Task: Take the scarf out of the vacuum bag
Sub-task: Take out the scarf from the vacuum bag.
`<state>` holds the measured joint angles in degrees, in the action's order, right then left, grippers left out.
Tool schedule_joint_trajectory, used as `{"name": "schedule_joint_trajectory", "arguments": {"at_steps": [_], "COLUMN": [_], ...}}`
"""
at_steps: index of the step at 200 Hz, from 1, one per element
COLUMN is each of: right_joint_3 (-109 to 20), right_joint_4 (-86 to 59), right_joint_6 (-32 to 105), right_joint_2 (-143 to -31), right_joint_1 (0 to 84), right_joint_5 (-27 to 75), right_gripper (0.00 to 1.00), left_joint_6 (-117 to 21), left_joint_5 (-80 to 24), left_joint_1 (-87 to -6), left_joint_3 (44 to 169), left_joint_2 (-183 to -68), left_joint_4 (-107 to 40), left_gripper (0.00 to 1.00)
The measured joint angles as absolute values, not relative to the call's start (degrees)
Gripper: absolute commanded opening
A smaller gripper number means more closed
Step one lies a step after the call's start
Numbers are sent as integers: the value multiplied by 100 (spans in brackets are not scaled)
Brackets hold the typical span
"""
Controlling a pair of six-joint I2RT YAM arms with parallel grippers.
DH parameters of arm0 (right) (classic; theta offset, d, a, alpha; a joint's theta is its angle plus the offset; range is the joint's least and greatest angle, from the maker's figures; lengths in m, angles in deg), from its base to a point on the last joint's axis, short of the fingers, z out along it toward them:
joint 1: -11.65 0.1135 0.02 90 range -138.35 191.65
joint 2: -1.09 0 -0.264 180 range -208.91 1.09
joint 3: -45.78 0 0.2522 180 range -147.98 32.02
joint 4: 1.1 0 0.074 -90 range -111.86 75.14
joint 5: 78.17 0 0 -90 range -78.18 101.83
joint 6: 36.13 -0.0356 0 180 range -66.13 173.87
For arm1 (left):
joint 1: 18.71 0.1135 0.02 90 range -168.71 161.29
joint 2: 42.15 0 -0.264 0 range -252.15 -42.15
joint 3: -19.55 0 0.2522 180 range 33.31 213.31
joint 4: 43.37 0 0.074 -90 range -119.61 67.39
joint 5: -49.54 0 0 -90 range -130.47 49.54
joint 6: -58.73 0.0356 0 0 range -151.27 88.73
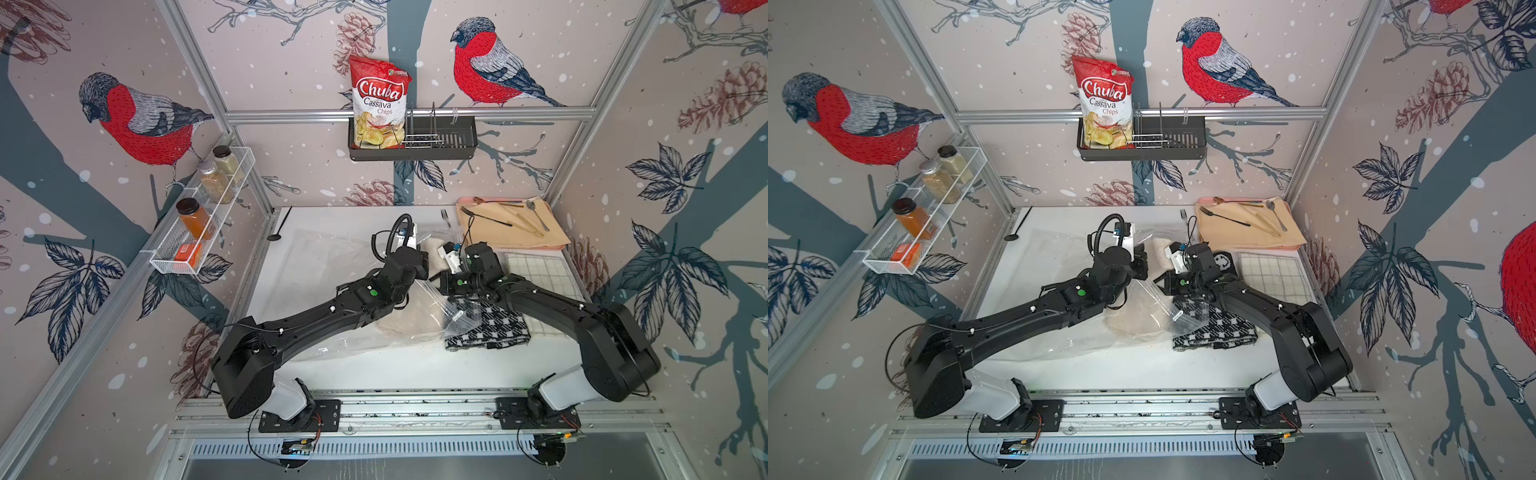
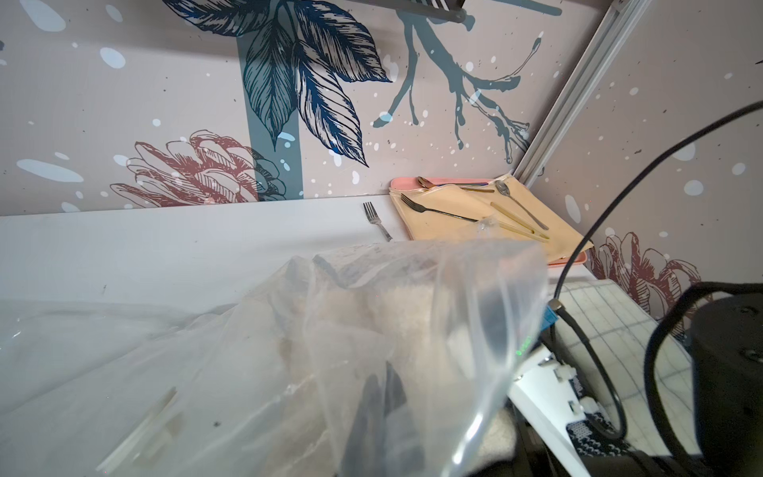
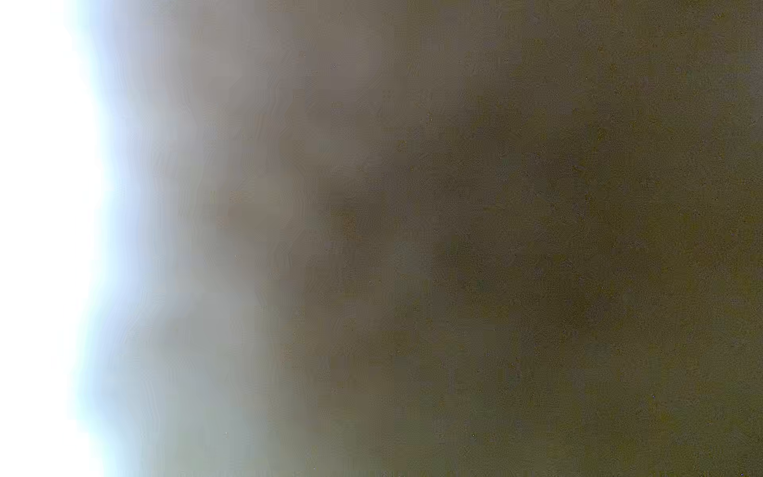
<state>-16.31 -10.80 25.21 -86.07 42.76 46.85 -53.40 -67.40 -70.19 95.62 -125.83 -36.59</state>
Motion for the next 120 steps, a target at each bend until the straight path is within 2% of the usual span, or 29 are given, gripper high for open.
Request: {"name": "schedule_joint_trajectory", "arguments": {"at_steps": [62,120], "right_joint_3": [-1773,-1778], "right_joint_4": [-803,-1089], "right_joint_6": [2368,2468], "right_joint_2": [-8841,-8498], "right_joint_1": [4379,4221], "right_joint_5": [4679,4626], "right_gripper": [0,0], "left_joint_6": [-5395,-5408], "left_joint_5": [-6710,-6756], "left_joint_1": [-6945,-6945], "left_joint_3": [9251,9207], "left_joint_2": [-12266,-12262], "left_joint_4": [-3569,-3571], "left_gripper": [0,0]}}
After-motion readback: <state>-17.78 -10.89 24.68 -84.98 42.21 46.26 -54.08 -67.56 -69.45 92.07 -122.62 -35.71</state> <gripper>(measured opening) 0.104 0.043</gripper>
